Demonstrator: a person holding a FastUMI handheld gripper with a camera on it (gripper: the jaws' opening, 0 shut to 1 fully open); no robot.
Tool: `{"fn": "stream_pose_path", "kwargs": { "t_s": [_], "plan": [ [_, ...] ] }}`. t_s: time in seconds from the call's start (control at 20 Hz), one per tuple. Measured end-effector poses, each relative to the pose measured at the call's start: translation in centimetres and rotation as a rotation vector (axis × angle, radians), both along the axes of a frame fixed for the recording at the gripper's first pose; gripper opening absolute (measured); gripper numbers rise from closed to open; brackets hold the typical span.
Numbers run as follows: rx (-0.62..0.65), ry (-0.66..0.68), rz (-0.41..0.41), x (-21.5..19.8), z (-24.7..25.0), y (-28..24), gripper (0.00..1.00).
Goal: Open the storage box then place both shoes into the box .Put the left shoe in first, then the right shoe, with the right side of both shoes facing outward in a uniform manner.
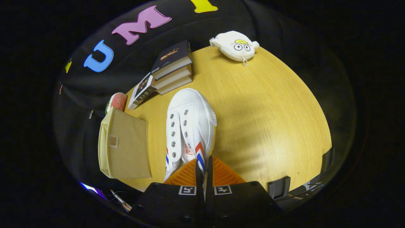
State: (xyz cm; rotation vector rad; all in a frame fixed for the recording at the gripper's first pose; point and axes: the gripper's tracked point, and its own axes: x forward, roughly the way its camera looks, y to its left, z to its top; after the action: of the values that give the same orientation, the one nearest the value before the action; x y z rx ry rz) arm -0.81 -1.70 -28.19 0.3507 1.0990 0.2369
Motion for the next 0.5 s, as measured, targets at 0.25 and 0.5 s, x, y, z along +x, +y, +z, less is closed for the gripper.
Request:
{"fn": "stream_pose_path", "kwargs": {
  "t_s": [0.25, 0.5],
  "plan": [
    [0.075, -0.090, 0.018, -0.1, 7.4, 6.9, 0.06],
    [0.169, -0.117, 0.061, -0.5, 12.0, 15.9, 0.06]
  ]
}}
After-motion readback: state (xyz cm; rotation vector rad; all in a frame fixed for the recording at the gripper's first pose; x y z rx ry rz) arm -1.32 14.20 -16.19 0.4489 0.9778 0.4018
